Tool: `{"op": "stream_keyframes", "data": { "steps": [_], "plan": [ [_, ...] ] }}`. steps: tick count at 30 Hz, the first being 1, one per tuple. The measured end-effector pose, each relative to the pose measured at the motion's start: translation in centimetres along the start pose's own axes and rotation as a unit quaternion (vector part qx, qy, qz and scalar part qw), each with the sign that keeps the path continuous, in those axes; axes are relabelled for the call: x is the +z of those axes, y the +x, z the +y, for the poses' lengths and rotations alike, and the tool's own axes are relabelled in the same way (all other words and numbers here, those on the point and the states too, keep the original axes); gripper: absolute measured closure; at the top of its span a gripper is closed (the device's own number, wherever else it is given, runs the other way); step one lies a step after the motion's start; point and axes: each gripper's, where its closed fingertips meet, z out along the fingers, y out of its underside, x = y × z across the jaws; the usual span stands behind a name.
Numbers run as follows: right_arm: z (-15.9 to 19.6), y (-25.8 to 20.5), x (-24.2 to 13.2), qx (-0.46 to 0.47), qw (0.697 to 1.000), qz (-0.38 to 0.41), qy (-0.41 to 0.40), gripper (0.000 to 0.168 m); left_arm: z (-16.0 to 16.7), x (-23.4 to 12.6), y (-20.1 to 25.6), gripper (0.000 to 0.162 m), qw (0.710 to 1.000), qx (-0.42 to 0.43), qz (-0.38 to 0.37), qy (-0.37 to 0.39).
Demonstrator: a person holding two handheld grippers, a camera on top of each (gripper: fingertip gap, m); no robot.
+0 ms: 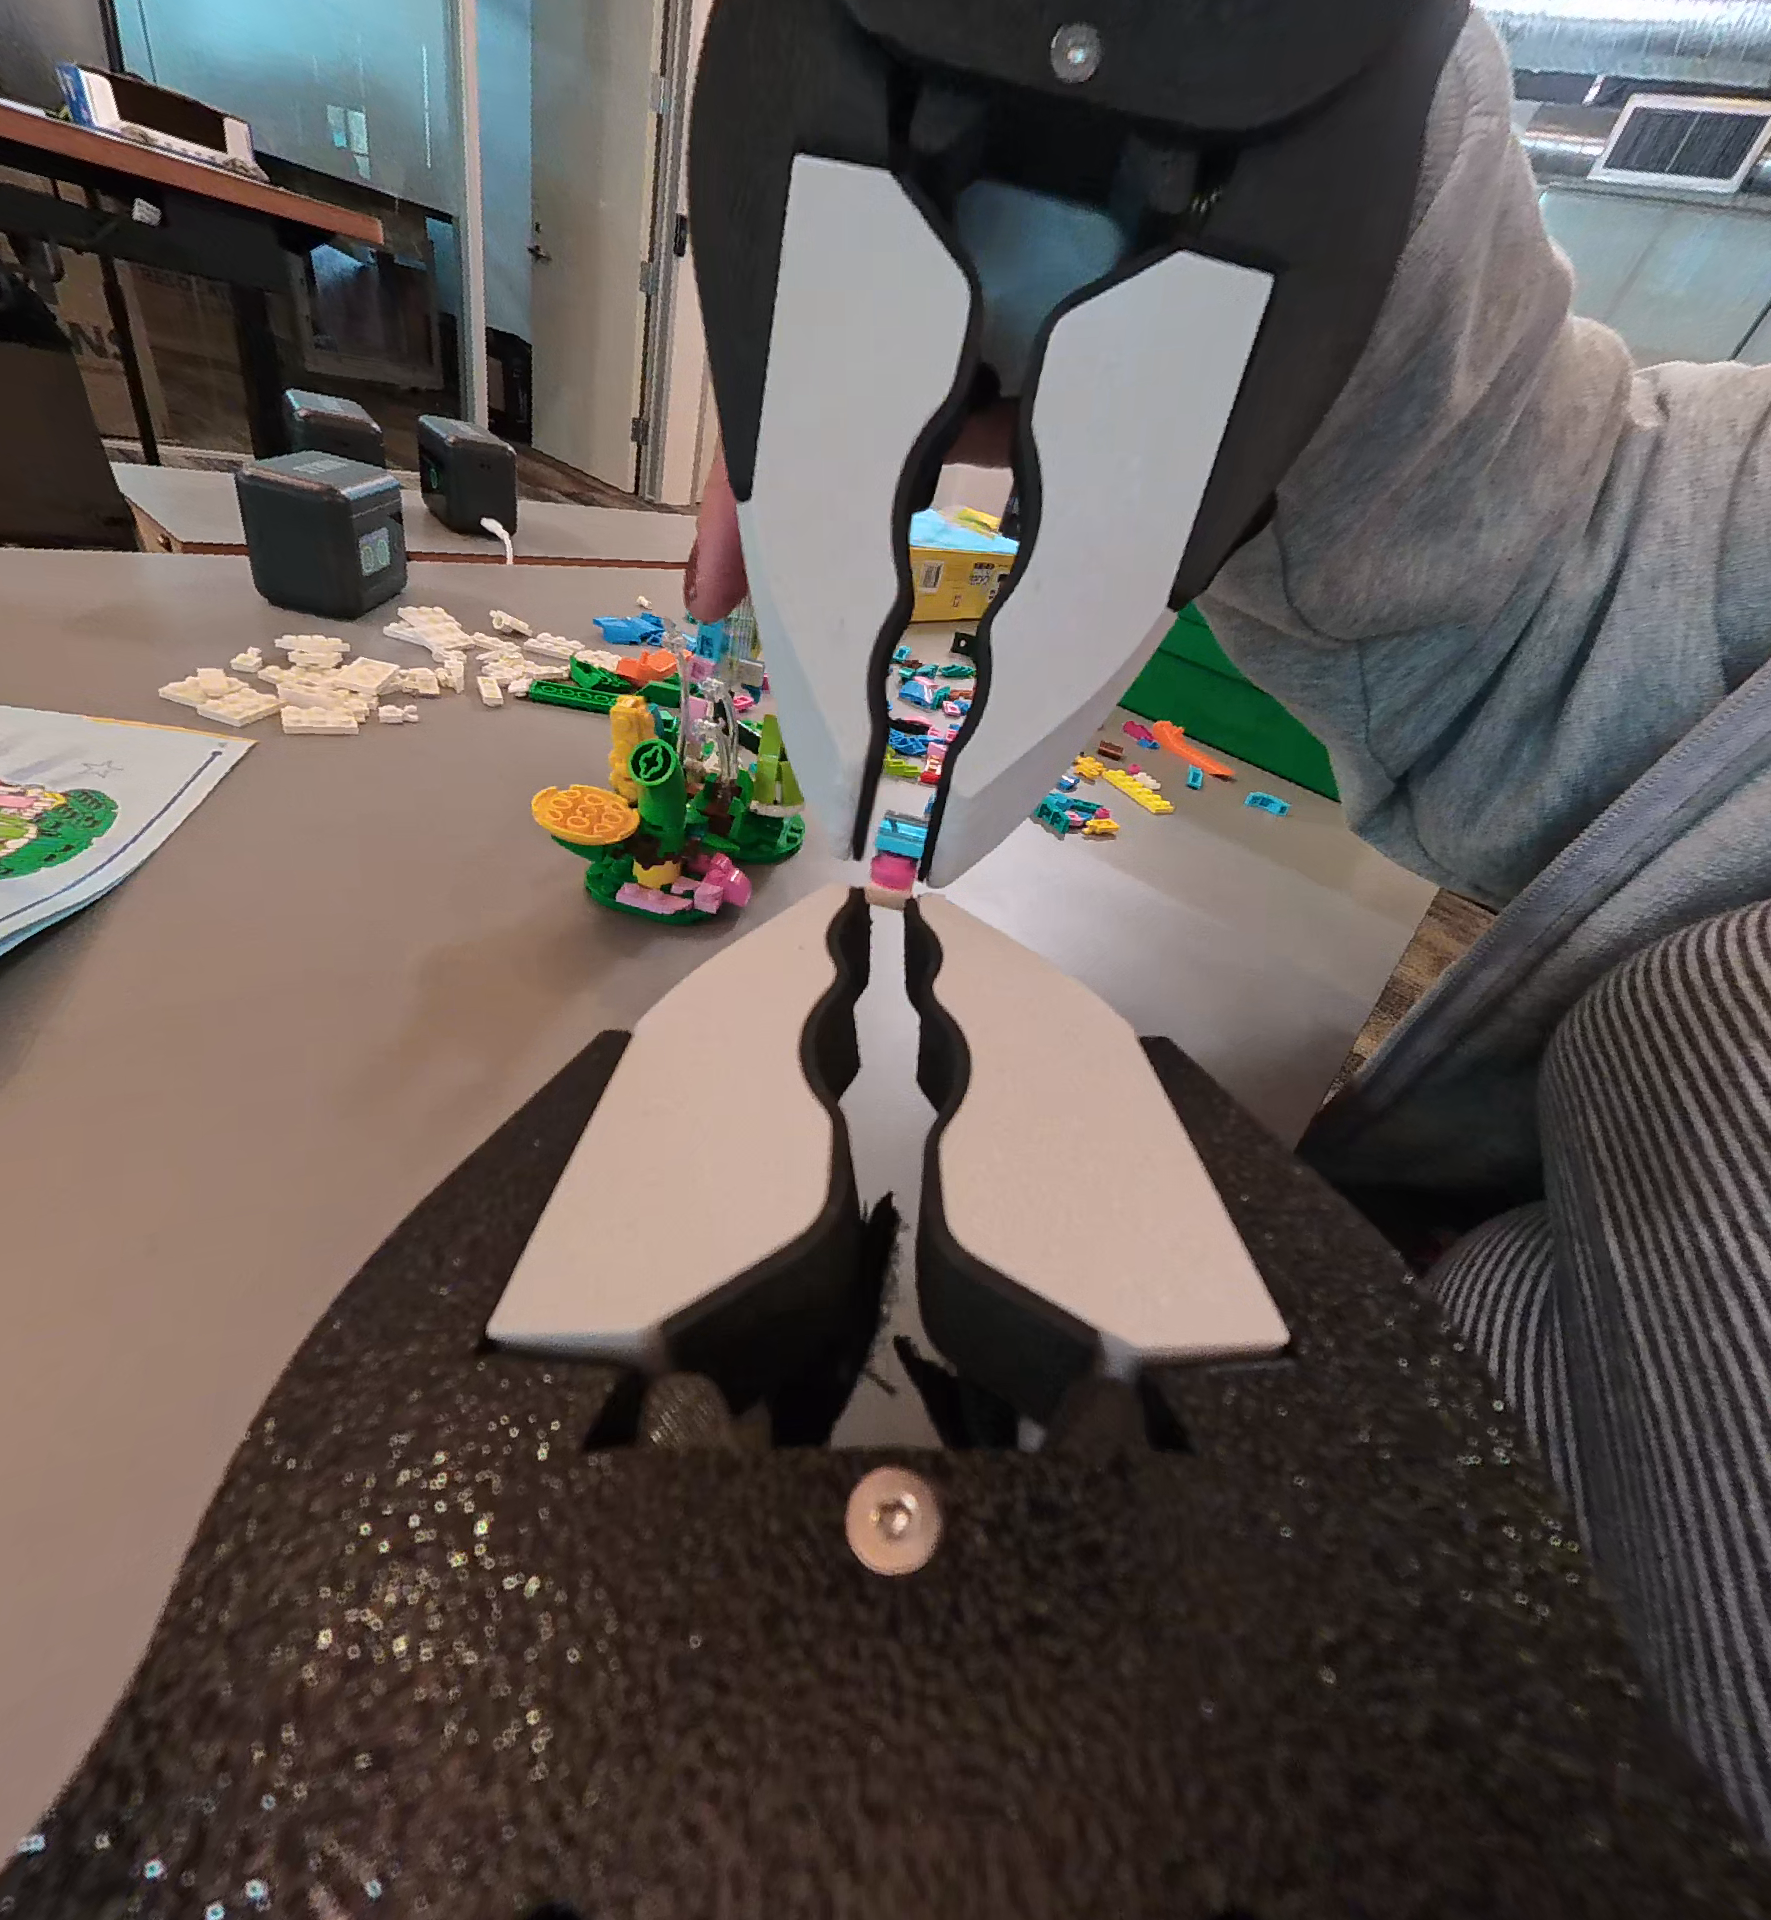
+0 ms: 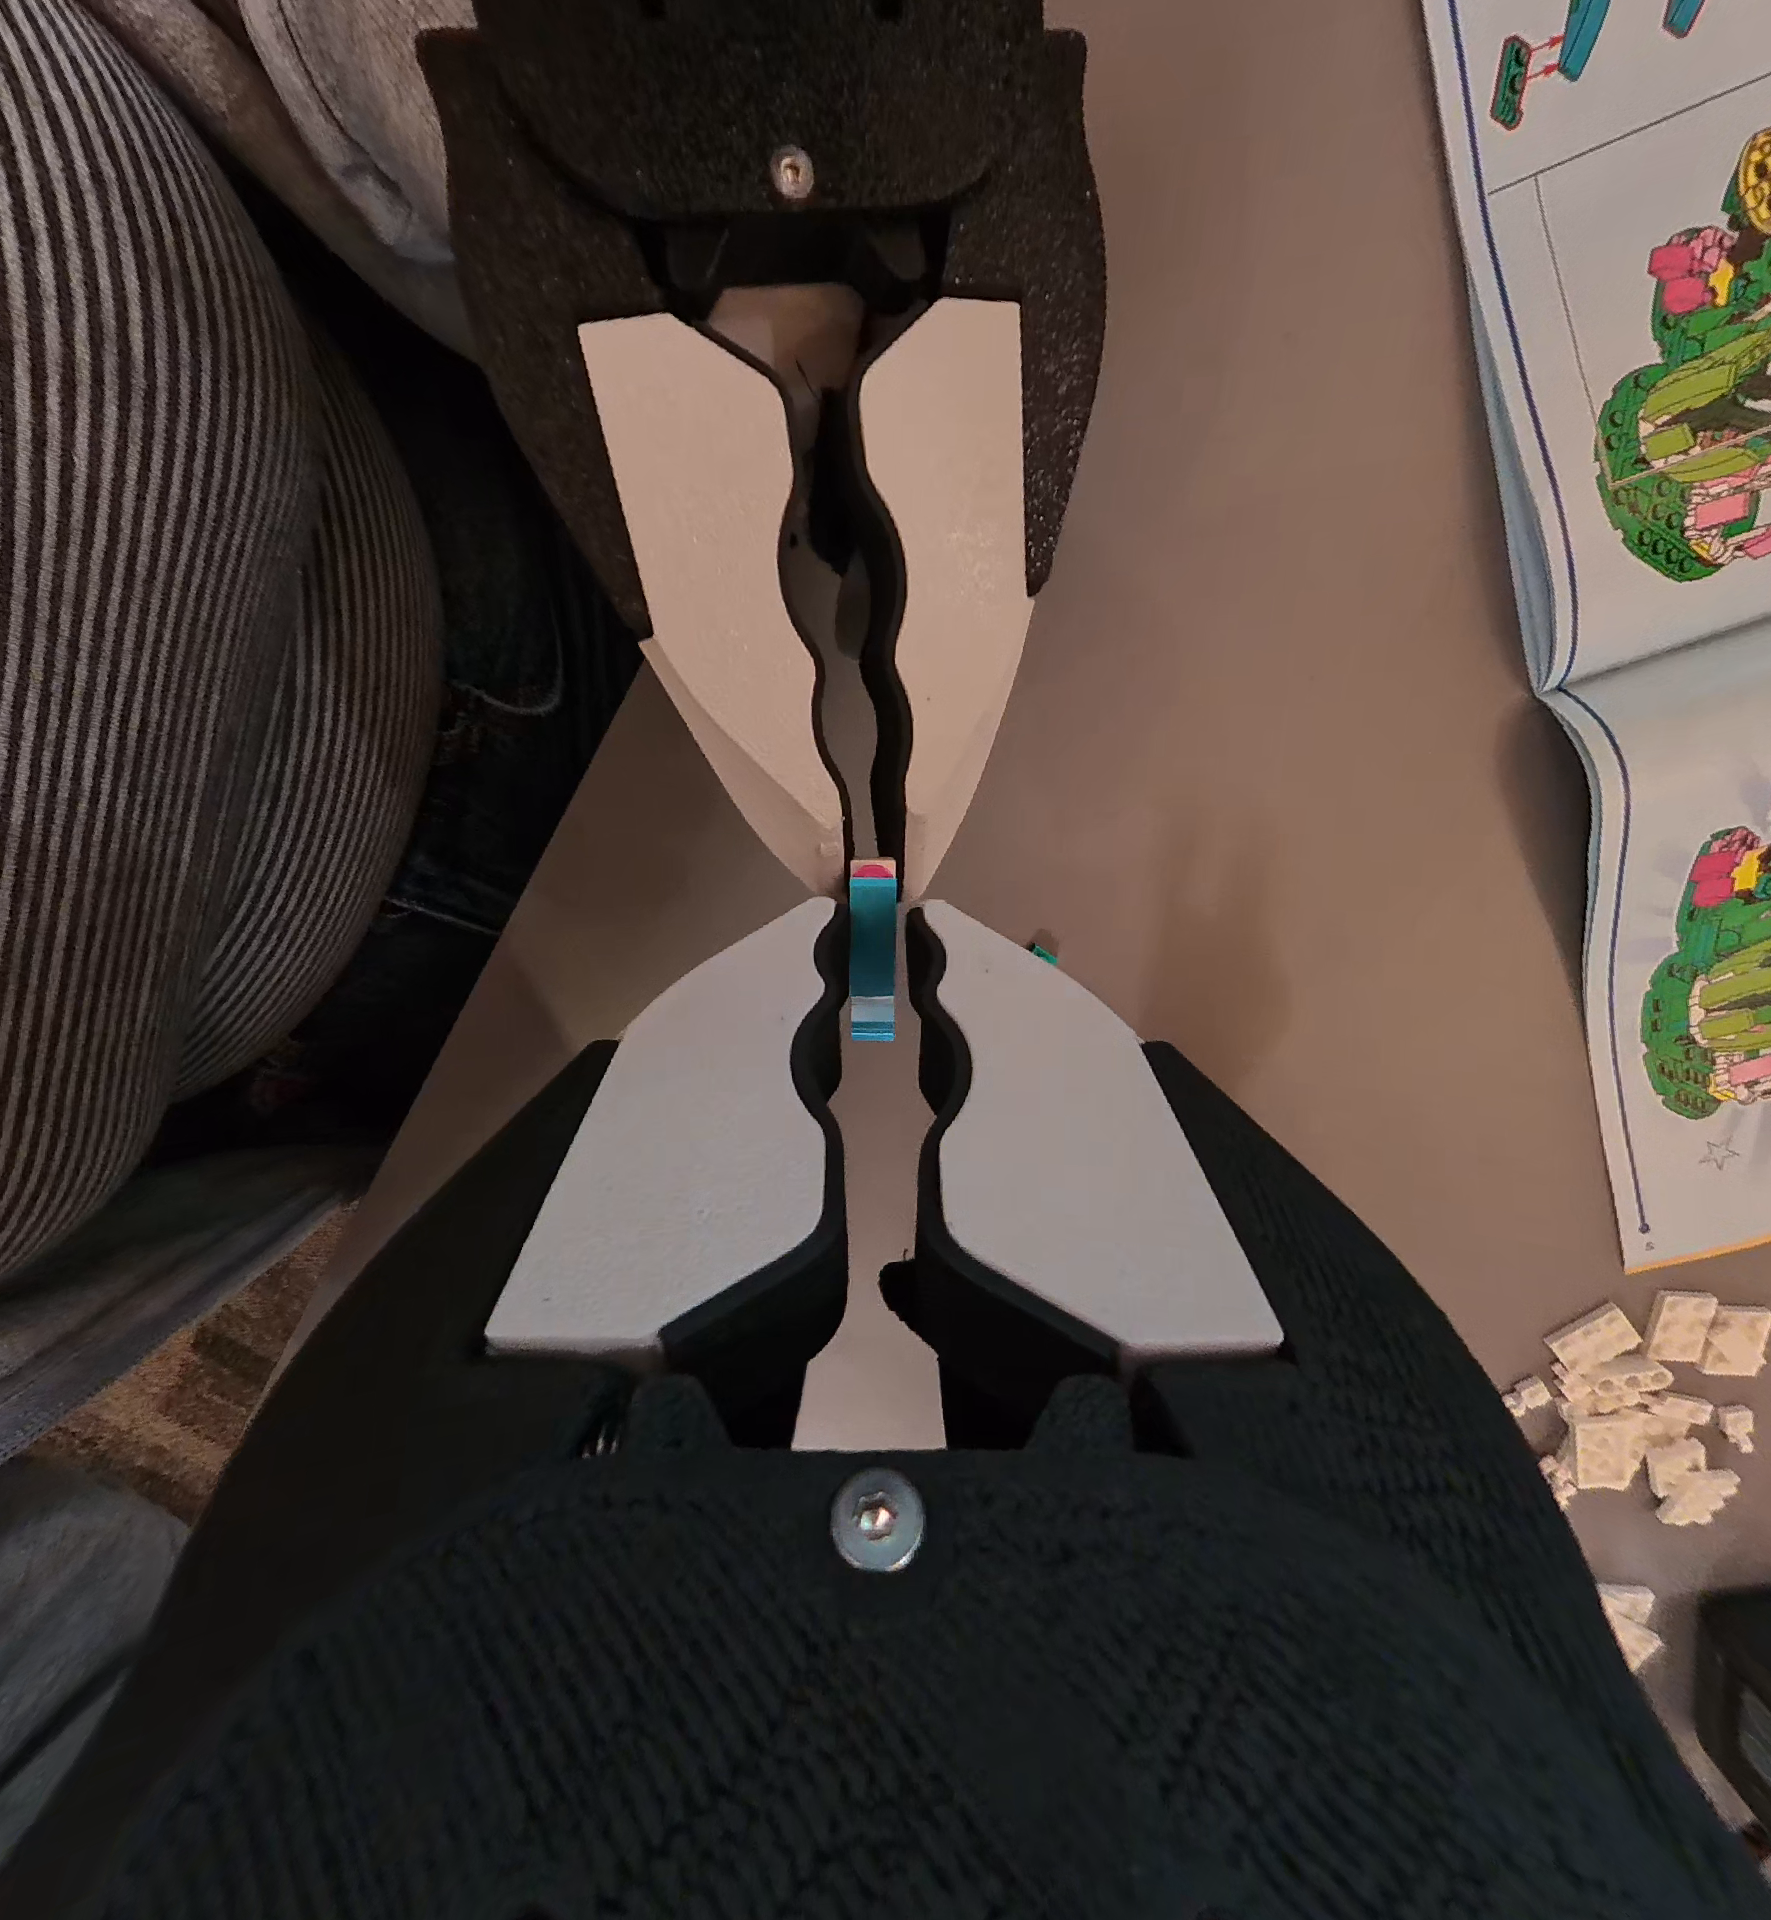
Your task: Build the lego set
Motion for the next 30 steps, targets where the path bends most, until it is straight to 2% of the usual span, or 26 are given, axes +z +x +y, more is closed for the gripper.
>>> {"op": "stream_keyframes", "data": {
  "steps": [11,15,18,22,27,30],
  "plan": [
    [0.0,0.5,-0.1,0.0,1.0,0.013,0.011,0.154,-0.2,-0.1,-0.1,0.156,1.0,-0.003,-0.002,0.005],
    [-1.0,0.9,-1.4,-0.021,0.995,0.059,0.08,0.139,-0.7,-0.4,-0.5,0.156,1.0,-0.016,-0.006,0.018],
    [-2.1,0.8,-2.5,-0.073,0.973,0.131,0.174,0.126,-1.3,-0.8,-0.8,0.156,0.999,-0.038,-0.004,0.034],
    [-2.1,1.3,-2.9,-0.143,0.925,0.269,0.227,0.115,-2.1,-1.2,-1.1,0.156,0.995,-0.083,0.012,0.057],
    [-1.5,2.1,-1.6,-0.231,0.868,0.404,0.174,0.118,-2.4,-1.3,-1.0,0.156,0.987,-0.136,0.04,0.072],
    [-1.9,2.3,-1.5,-0.253,0.853,0.427,0.164,0.123,-2.2,-1.2,-0.9,0.156,0.987,-0.142,0.045,0.066]
  ]
}}
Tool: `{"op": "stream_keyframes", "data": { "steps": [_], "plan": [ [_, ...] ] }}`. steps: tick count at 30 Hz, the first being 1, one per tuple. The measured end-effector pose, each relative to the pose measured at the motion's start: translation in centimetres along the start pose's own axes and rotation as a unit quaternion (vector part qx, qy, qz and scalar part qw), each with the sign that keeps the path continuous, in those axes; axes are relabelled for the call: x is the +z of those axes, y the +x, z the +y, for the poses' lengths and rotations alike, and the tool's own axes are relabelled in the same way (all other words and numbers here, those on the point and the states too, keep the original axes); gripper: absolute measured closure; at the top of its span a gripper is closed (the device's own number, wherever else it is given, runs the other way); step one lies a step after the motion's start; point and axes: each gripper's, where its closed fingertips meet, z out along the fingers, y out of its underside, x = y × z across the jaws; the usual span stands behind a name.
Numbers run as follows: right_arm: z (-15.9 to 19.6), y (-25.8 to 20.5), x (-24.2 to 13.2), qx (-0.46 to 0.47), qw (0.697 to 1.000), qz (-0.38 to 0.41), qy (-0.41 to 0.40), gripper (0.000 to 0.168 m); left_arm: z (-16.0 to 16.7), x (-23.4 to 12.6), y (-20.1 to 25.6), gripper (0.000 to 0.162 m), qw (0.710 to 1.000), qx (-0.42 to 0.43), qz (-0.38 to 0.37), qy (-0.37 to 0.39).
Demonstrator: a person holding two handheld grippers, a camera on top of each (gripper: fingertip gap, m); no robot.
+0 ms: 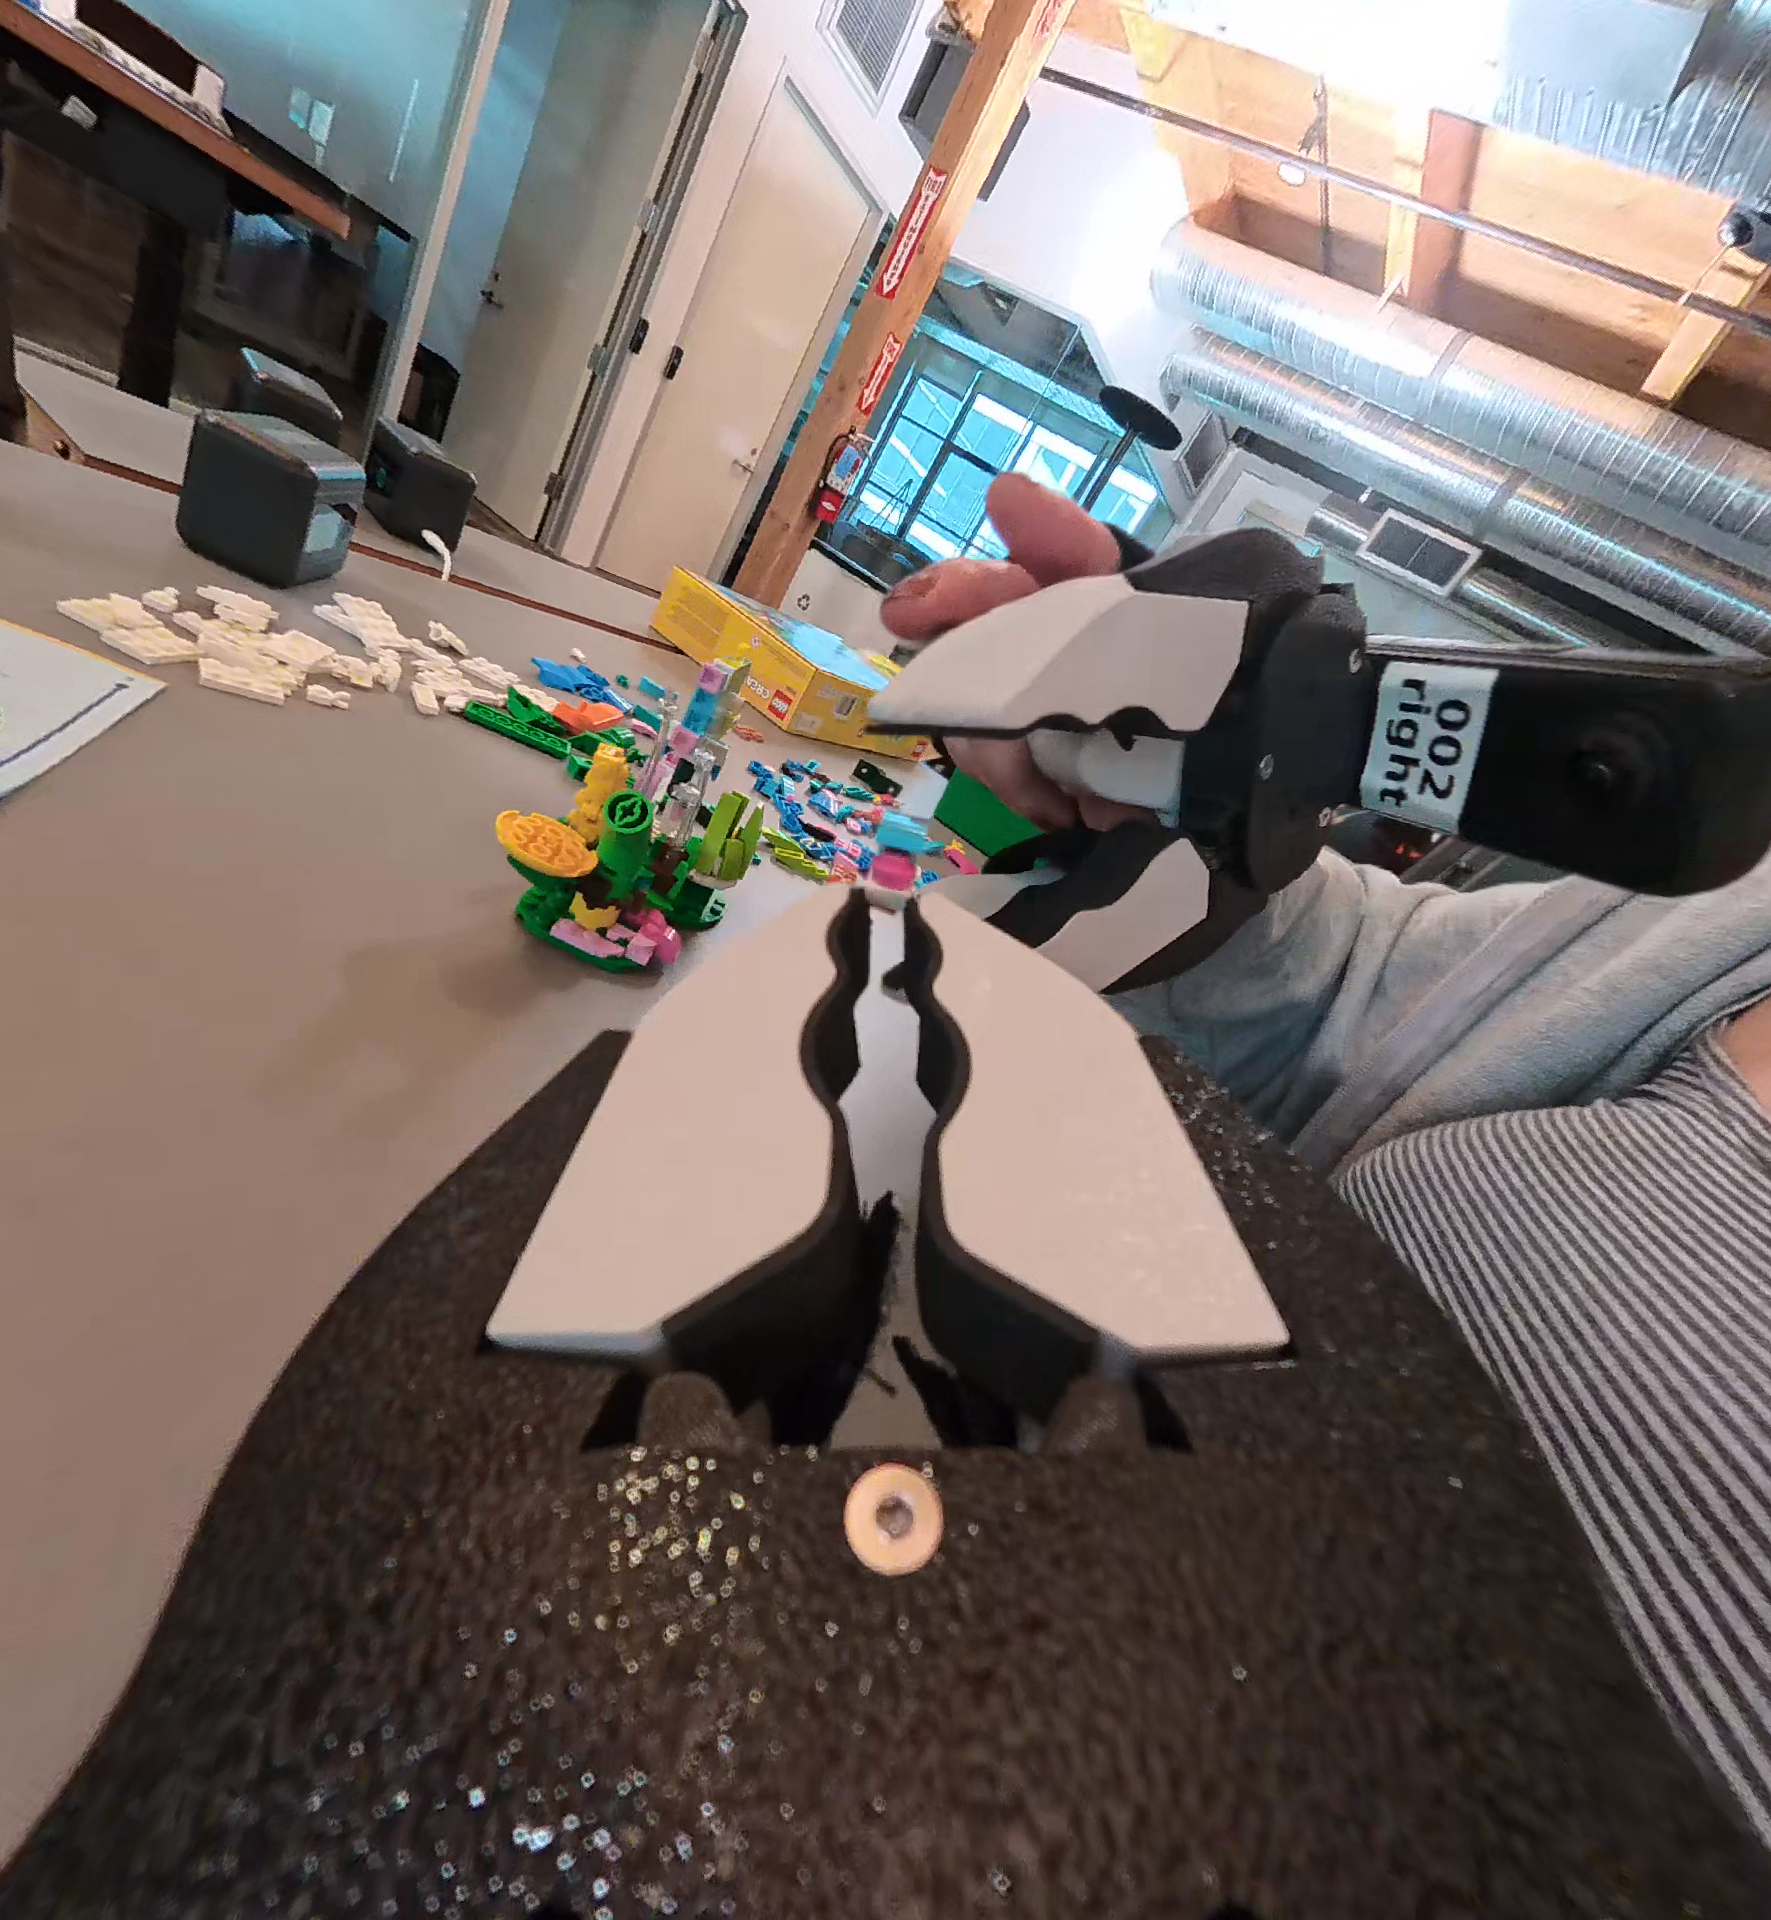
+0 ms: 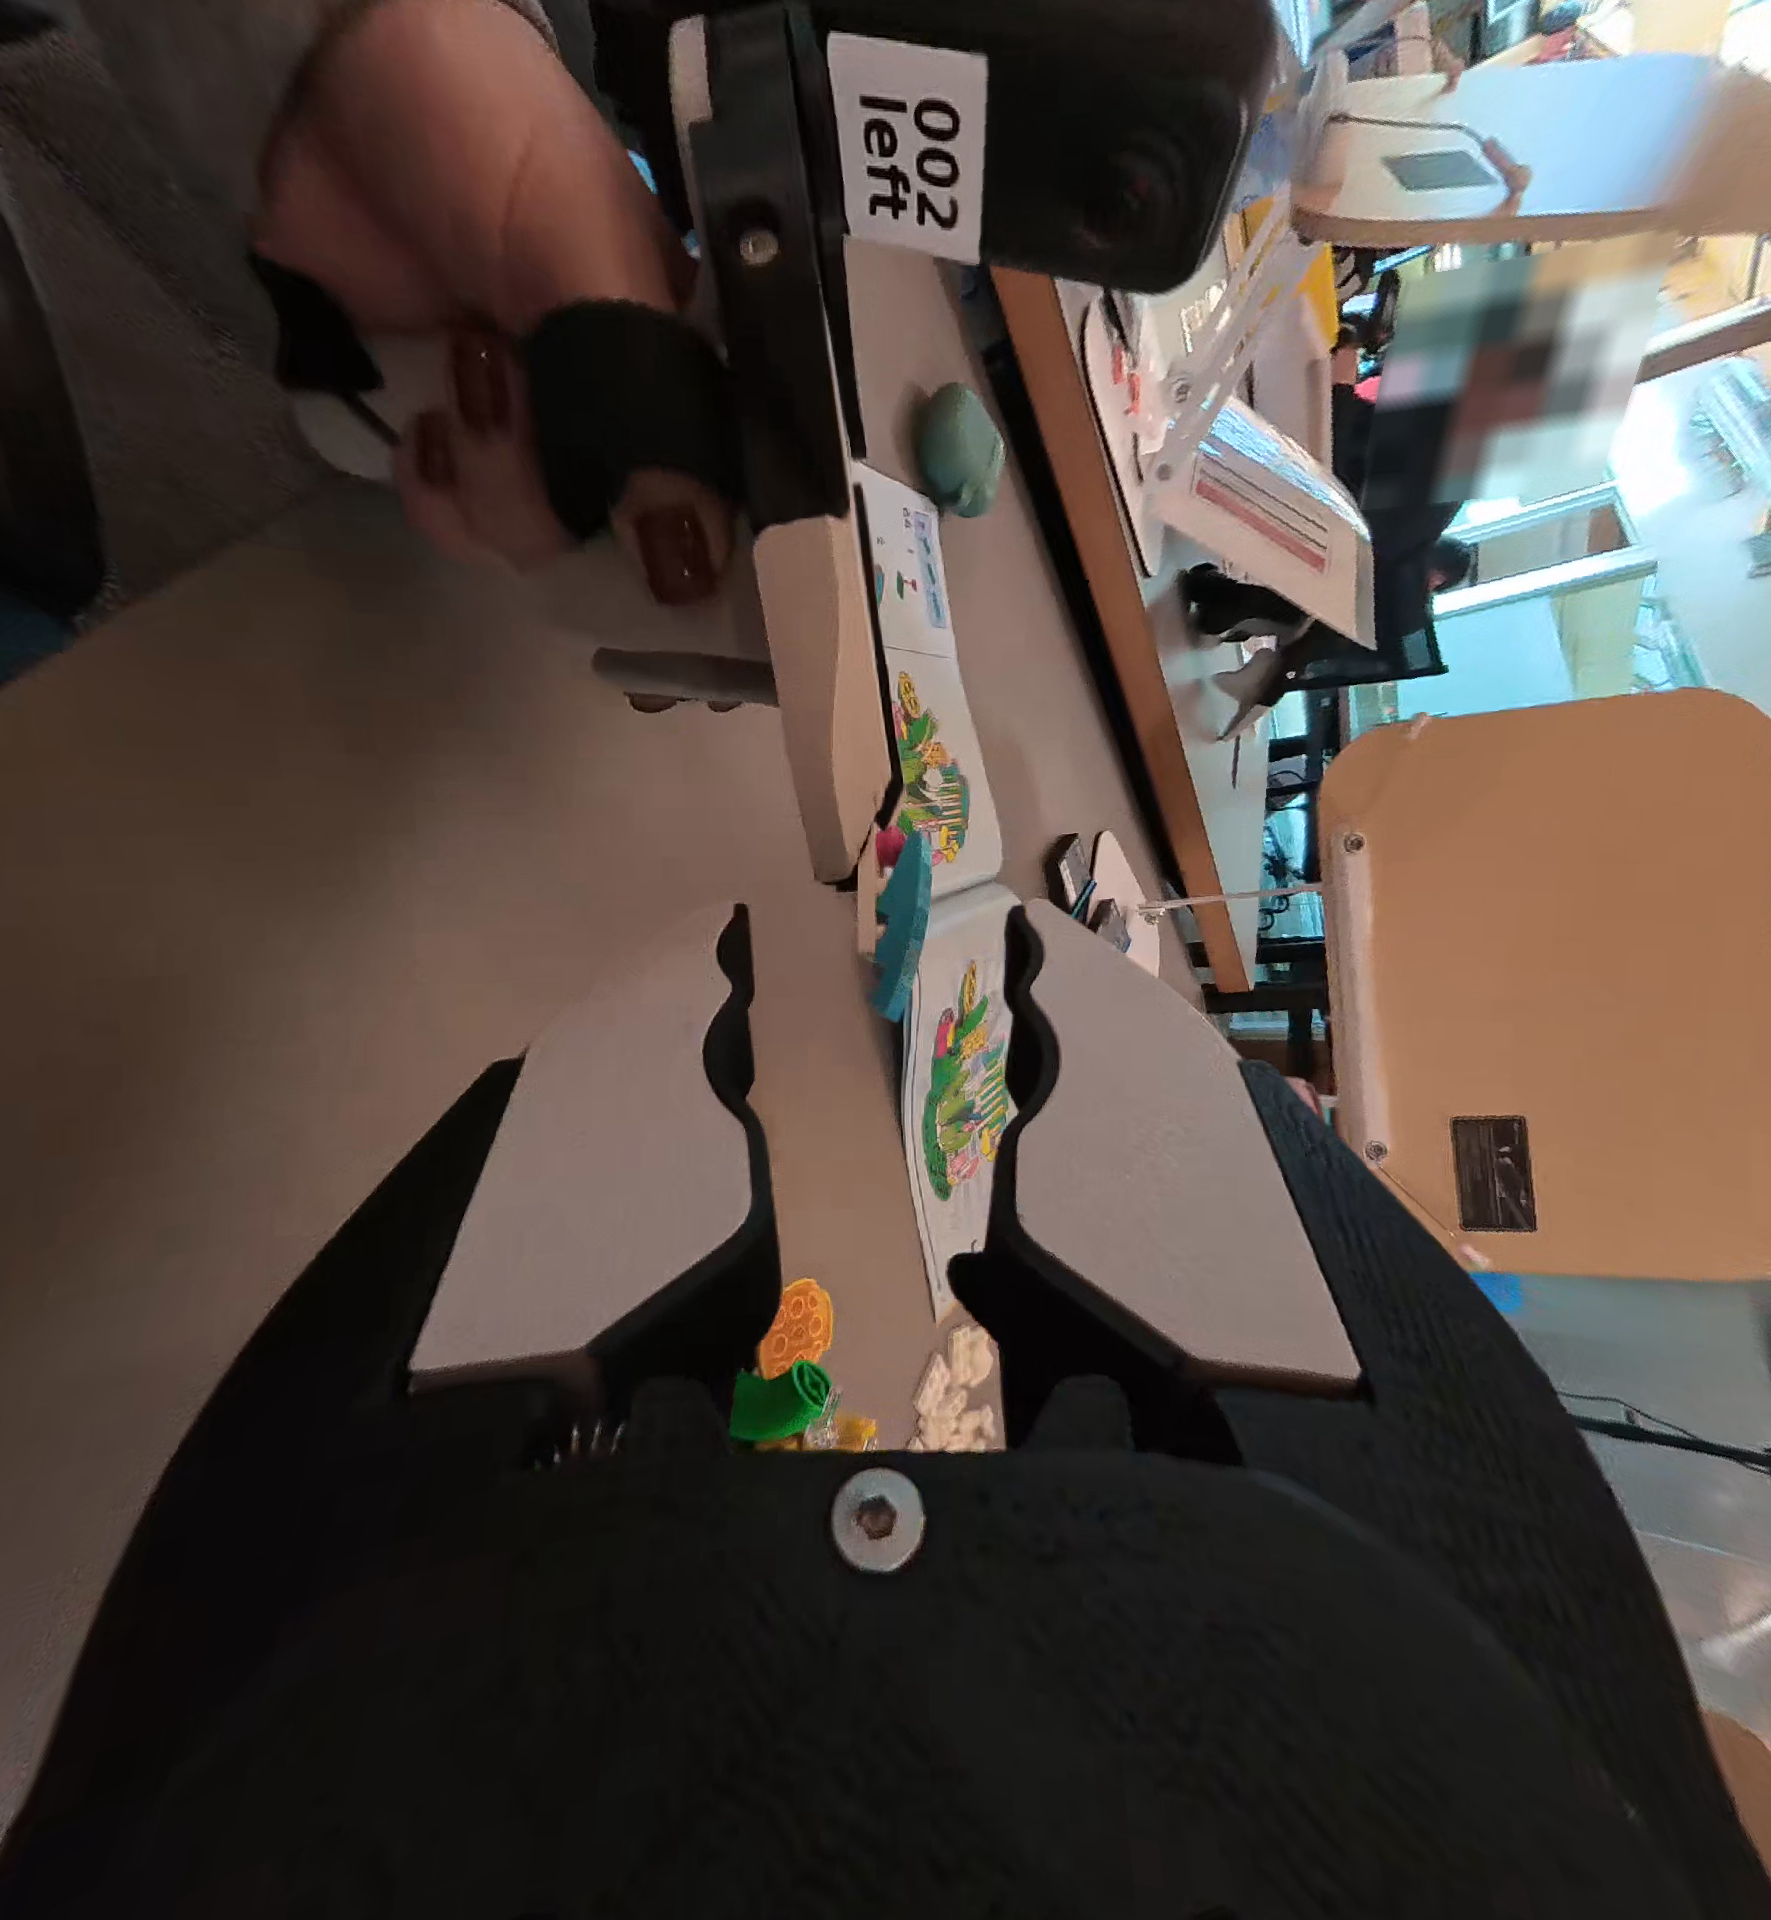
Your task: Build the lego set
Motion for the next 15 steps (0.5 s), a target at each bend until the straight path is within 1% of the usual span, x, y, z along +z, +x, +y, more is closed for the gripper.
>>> {"op": "stream_keyframes", "data": {
  "steps": [7,15],
  "plan": [
    [0.0,-0.2,0.8,-0.016,1.0,-0.009,-0.003,0.135,0.4,0.1,0.1,0.156,1.0,-0.009,0.005,-0.011],
    [0.2,-1.0,1.3,-0.015,0.999,-0.041,-0.005,0.149,0.9,0.2,0.3,0.156,0.999,-0.029,0.013,-0.034]
  ]
}}
